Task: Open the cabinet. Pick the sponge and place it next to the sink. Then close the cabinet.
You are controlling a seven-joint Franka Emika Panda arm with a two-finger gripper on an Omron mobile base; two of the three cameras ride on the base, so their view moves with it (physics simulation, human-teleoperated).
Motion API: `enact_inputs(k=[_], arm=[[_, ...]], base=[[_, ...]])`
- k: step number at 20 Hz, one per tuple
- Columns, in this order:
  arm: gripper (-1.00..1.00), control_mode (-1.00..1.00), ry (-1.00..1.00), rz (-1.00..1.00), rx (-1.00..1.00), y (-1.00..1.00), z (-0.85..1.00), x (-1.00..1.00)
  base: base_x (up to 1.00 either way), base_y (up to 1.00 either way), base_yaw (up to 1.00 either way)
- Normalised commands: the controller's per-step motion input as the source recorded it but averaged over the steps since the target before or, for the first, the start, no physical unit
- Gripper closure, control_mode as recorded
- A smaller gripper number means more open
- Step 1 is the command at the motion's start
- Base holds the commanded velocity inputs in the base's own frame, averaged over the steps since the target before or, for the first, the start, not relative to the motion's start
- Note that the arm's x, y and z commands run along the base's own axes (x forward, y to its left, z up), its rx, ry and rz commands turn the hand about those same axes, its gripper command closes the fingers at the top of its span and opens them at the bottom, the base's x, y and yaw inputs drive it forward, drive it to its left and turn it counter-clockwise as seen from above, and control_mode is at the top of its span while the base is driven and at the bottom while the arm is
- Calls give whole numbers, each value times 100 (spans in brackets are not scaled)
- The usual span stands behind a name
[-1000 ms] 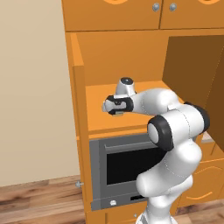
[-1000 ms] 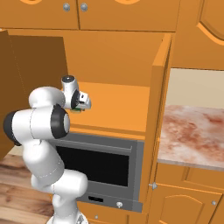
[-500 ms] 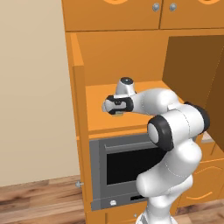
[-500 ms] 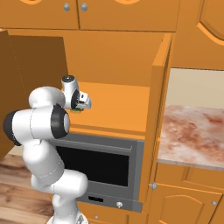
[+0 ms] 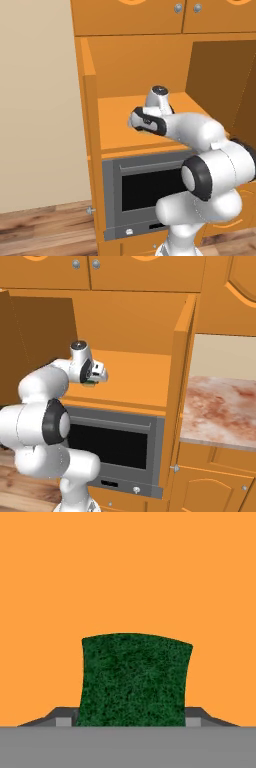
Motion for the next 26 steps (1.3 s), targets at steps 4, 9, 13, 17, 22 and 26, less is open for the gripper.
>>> enact_inputs(k=[4,9,13,17,22,26], arm=[[100,-100,-9,0,0,-26,32,-100],[100,-100,-8,0,0,-10,43,-100],[100,-100,-10,0,0,-8,51,-100],[100,-100,-13,1,0,-6,52,-100],[100,-100,-8,1,0,-6,53,-100],[100,-100,-4,1,0,-8,60,-100]], base=[[0,0,0],[0,0,0],[0,0,0],[0,0,0],[0,0,0],[0,0,0]])
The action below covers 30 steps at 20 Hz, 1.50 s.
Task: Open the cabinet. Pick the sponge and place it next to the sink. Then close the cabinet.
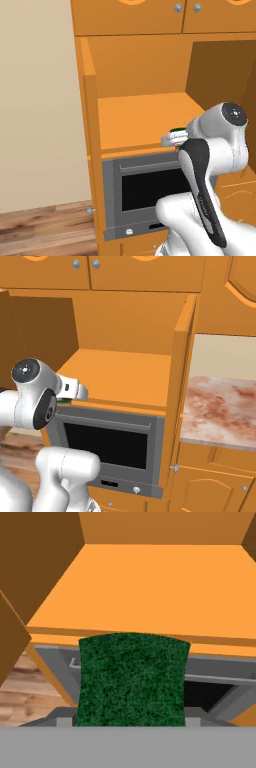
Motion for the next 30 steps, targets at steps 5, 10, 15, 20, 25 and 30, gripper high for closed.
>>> enact_inputs(k=[5,10,15,20,25,30], arm=[[100,-100,0,0,-1,-14,64,-99],[100,-100,0,0,0,-11,50,-100],[100,-100,0,0,0,-1,10,-60],[100,-100,0,0,0,0,0,0],[100,-100,0,1,0,0,0,0],[100,-100,0,0,0,0,0,0]], base=[[0,0,0],[0,0,0],[0,0,0],[0,0,0],[0,0,0],[0,0,0]])
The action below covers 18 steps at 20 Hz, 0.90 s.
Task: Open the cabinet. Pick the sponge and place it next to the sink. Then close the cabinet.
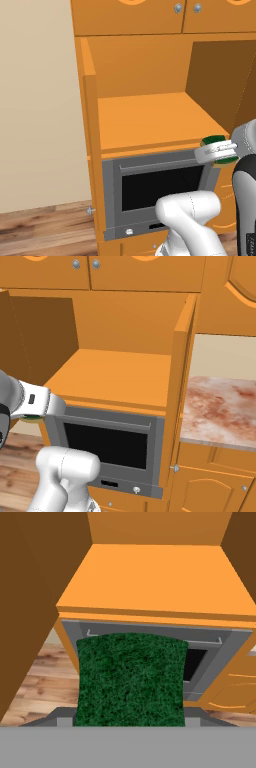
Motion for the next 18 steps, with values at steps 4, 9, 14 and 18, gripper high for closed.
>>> enact_inputs(k=[4,9,14,18], arm=[[100,-100,0,0,0,0,0,0],[100,-100,0,0,0,0,0,0],[100,-100,0,0,0,0,0,0],[100,-100,0,0,0,0,0,-3]], base=[[0,0,0],[0,0,0],[0,0,0],[0,0,0]])
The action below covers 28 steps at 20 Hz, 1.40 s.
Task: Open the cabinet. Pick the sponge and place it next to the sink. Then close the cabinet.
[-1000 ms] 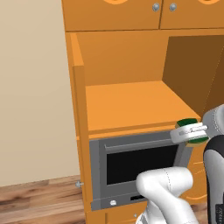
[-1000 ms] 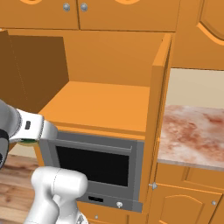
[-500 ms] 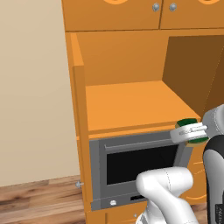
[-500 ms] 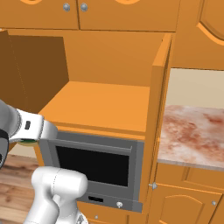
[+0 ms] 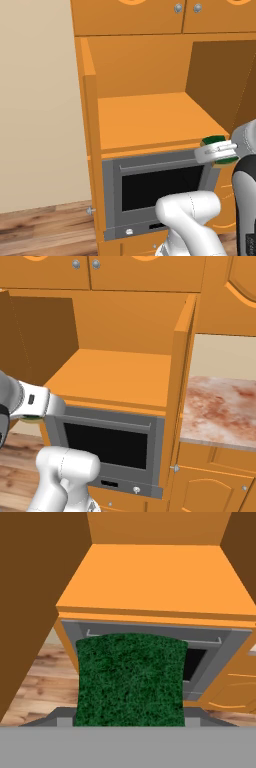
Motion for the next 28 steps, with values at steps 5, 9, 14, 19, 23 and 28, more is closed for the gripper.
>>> enact_inputs(k=[5,9,14,19,23,28], arm=[[100,-100,0,0,0,-1,0,-33],[100,-100,-2,0,0,-2,0,-64],[100,-100,-4,0,0,0,0,-39],[100,-100,0,0,0,0,0,37],[100,-100,0,0,0,0,0,50],[100,-100,0,0,0,0,0,21]], base=[[0,0,0],[0,0,0],[0,0,0],[0,0,0],[0,0,0],[0,0,0]])
